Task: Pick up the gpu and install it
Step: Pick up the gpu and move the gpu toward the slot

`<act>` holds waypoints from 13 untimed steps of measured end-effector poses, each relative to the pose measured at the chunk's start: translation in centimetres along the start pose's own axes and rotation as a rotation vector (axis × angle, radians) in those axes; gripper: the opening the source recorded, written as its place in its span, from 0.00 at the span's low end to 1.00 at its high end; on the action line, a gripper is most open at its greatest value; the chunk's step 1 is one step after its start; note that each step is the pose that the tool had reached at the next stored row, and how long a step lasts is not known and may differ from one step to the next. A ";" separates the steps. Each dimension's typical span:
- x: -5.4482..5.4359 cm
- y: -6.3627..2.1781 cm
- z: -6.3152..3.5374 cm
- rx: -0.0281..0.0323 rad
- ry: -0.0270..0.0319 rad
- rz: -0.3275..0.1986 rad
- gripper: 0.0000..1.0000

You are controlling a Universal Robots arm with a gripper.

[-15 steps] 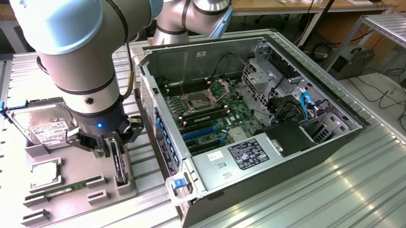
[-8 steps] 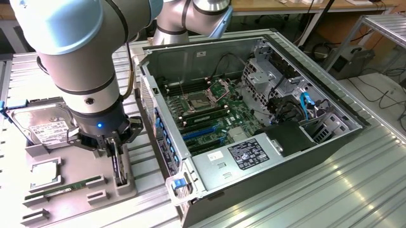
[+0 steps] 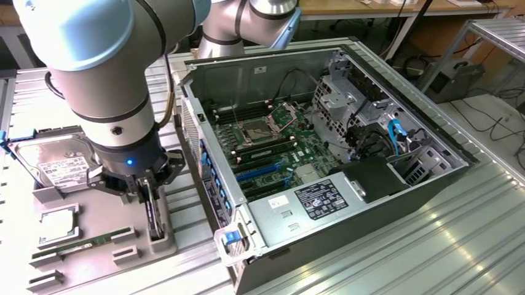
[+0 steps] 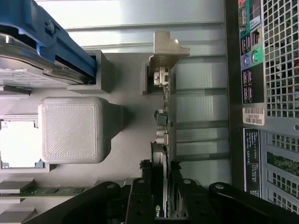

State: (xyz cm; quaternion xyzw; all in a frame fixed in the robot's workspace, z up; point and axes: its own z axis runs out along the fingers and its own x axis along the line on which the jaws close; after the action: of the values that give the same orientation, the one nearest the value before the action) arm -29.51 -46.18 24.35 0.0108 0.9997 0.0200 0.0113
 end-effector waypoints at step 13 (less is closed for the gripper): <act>0.0 0.02 -0.52 -0.0005 0.0011 -0.024 0.26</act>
State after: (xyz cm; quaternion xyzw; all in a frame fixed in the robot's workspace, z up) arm -29.51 -46.18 24.87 -0.0014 0.9997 0.0201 0.0110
